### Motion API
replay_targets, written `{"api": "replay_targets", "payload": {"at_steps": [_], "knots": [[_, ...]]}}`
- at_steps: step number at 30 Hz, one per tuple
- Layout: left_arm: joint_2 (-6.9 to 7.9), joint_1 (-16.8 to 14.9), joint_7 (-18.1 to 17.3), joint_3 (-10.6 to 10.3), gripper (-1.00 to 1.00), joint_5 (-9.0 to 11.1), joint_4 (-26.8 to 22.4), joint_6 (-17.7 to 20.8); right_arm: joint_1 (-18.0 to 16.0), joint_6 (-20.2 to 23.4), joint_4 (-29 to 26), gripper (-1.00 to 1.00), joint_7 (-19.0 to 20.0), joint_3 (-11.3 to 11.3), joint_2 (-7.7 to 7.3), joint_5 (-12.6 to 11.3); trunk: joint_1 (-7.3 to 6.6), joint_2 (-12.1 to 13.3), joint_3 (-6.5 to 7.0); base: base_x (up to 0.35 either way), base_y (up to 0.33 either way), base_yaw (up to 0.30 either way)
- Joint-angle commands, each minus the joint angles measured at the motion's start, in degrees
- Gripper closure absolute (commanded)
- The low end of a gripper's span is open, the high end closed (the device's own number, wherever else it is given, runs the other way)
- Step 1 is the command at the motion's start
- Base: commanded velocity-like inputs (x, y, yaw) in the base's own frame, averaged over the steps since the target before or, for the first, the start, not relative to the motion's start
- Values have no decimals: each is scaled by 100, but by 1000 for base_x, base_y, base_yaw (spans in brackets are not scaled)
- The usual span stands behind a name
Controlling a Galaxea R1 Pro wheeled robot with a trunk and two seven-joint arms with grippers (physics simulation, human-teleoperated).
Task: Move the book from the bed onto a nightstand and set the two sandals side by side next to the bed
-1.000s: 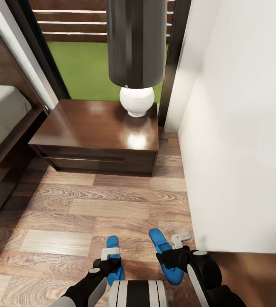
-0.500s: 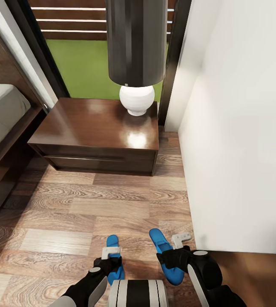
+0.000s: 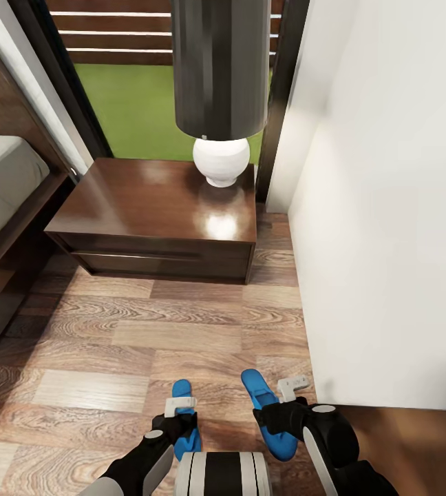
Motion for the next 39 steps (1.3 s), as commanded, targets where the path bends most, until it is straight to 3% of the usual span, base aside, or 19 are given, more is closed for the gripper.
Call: {"api": "replay_targets", "payload": {"at_steps": [1, 9, 14, 23, 30, 39], "knots": [[3, -2, 45, -49, -100, 43, -8, 8, -2, 25, -4, 100, 20, -2, 4, 8, -1, -1, -3, 0, 0, 0], [2, -2, 42, -49, -100, 43, -11, -40, -2, 25, -6, 100, 24, -4, 0, 8, -1, -1, -3, 0, 0, 0], [5, -2, 41, -49, -100, 43, -11, -64, -2, 25, -4, 100, 25, -5, -1, 8, 12, -8, -114, 0, 0, 0], [2, -2, 38, -49, -100, 28, -11, -78, -2, 25, -7, 100, 25, -6, -2, 6, 12, -8, -114, 0, 0, 0], [-1, -2, 44, -42, -100, -197, -15, -80, -2, 25, -7, 100, 25, -6, -2, 4, 25, -15, -225, 0, 0, 0], [-1, -2, 46, -39, -100, -260, -19, -81, -2, 25, -5, 100, 25, -6, -2, 4, 27, -16, -247, 0, 0, 0]]}}
